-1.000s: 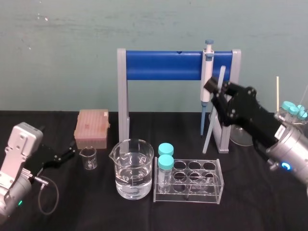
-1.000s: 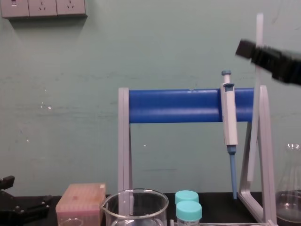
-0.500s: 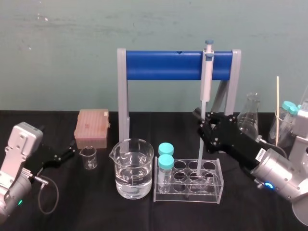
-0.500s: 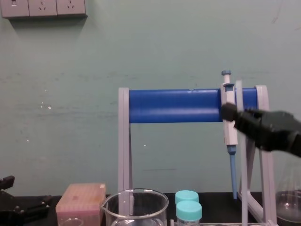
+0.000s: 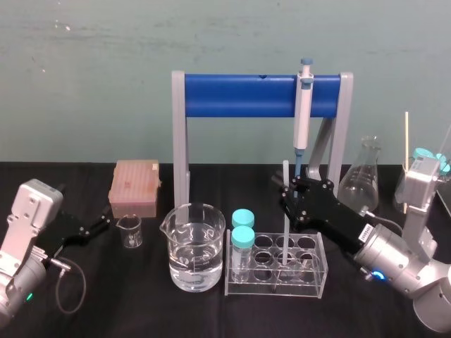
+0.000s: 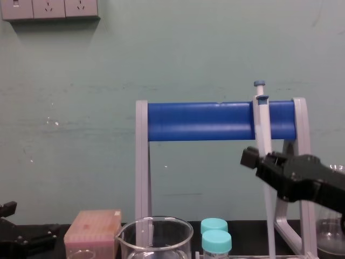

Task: Pick up the stirring rod with one hand, then place it down.

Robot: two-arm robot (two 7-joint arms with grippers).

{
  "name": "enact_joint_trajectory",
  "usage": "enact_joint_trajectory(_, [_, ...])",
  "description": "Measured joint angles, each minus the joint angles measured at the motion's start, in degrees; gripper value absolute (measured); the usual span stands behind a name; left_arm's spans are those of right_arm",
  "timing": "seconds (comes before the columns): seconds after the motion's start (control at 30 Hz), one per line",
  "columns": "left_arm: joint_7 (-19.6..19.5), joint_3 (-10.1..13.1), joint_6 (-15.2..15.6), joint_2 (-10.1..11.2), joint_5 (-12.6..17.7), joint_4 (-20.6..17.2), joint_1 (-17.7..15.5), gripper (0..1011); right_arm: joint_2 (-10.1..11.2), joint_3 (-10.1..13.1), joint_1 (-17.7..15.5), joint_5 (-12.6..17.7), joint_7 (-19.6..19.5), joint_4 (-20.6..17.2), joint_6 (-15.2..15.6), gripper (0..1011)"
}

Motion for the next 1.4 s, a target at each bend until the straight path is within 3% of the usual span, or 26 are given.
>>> enact_joint_trajectory(0.5, [0.0,0.0,0.0,0.0,0.0,0.0,0.0,1000,-1.6,-1.4,1.3,-2.6,-0.1,5.4,0.9,69])
enact_joint_trajectory(1.17, [0.0,0.0,0.0,0.0,0.0,0.0,0.0,1000,-1.8,-1.7,1.5,-3.6,-1.0,6.1,1.7,74])
enact_joint_trajectory(1.4, [0.0,0.0,0.0,0.0,0.0,0.0,0.0,1000,-1.7,-1.7,1.5,-3.6,-1.0,6.1,1.7,264])
